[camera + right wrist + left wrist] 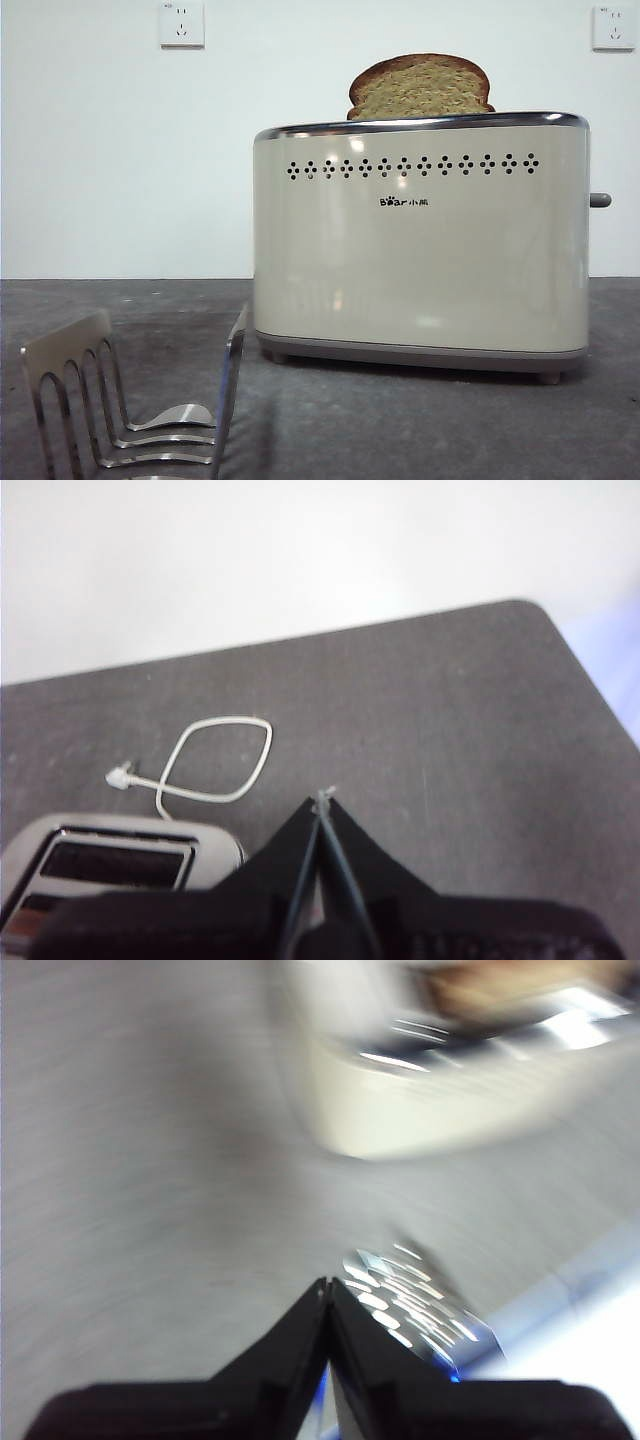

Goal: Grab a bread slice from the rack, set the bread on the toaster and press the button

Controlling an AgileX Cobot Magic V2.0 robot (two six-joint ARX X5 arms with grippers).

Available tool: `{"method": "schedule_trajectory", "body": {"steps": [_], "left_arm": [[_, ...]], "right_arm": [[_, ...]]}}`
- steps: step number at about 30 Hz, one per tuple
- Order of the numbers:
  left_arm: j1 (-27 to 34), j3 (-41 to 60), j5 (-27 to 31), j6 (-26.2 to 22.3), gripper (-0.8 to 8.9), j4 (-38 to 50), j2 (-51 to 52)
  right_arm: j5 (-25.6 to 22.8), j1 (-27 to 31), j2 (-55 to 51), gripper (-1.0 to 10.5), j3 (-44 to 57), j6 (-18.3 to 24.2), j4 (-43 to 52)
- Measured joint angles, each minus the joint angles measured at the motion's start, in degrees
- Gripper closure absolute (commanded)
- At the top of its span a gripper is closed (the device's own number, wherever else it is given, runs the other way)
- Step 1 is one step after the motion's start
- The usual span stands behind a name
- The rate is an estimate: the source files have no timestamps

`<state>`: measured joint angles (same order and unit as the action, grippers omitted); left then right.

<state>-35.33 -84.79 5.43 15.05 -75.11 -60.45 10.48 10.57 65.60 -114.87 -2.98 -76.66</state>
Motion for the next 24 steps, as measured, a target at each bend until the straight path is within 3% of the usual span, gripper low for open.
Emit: {"method": "schedule_trajectory", "body": {"steps": [4, 9, 13, 20, 24], "left_arm": [[10.73, 8.17, 0.33, -0.68, 8.17, 7.76, 7.67], [24.41, 25.97, 4.7, -7.15, 8.17, 31.52, 21.05], [33.29, 43.76, 2.78, -12.87, 8.17, 50.07, 31.3], [38.73, 71.34, -7.76, -14.19, 8.17, 68.59, 45.64], [38.69, 81.55, -9.29, -14.43, 8.17, 70.49, 55.52]], "right_arm": [[0.0, 0.0, 2.25, 9.5, 0.02, 0.0, -0.87], [0.0, 0.0, 5.88, 9.5, 0.02, 0.0, -0.87], [0.0, 0.0, 9.42, 9.5, 0.02, 0.0, -0.87], [-0.02, 0.0, 16.55, 9.5, 0.02, 0.0, -0.87], [-0.02, 0.0, 21.2, 9.5, 0.02, 0.0, -0.87]]}}
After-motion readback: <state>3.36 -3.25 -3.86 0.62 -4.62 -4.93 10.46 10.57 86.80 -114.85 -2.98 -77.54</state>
